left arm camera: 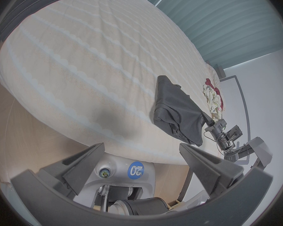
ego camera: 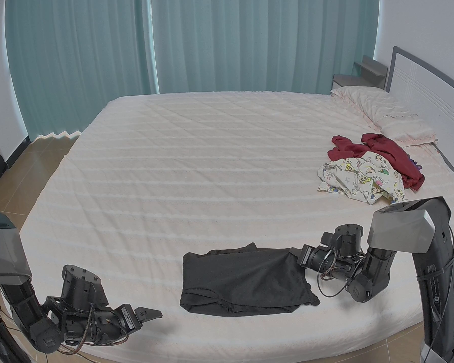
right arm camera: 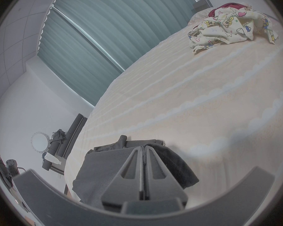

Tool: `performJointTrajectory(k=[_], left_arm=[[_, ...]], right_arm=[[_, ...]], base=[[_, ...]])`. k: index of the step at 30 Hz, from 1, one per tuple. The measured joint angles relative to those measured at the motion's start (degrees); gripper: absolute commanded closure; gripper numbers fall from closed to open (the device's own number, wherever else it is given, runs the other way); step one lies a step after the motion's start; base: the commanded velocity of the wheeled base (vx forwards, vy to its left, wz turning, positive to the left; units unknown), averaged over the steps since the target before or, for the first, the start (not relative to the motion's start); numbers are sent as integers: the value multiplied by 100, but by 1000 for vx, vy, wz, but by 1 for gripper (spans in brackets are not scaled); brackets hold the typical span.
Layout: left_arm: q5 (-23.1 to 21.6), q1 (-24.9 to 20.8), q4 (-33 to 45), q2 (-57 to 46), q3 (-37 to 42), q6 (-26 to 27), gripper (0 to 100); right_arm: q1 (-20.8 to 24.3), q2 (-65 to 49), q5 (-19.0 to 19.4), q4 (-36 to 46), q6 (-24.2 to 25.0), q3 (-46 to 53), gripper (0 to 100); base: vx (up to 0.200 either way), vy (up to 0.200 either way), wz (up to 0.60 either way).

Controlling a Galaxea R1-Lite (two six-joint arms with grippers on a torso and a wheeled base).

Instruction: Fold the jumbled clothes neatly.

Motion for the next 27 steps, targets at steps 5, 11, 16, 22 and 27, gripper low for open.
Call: performJointTrajectory(k=[5, 11, 16, 22, 27], left_arm=[[0, 0, -2, 2, 0, 0, 0], [82, 0, 0, 0, -2, 2, 0], [486, -138, -11, 0, -5, -6, 0], [719, -260, -208, 40, -13, -50, 0], [741, -277, -230, 77, 2, -50, 0]], right_arm=[[-7, -9, -10, 10, -5, -17, 0], [-27, -9, -32, 35, -38, -6, 0], [-113, -44, -77, 27, -60, 38, 0], [-165, -143, -123, 18, -73, 166, 0], [-165, -197, -172, 16, -108, 273, 0]], base=[[0, 0, 0], [0, 0, 0], [0, 0, 0], [100, -100, 0], [200, 0, 0]])
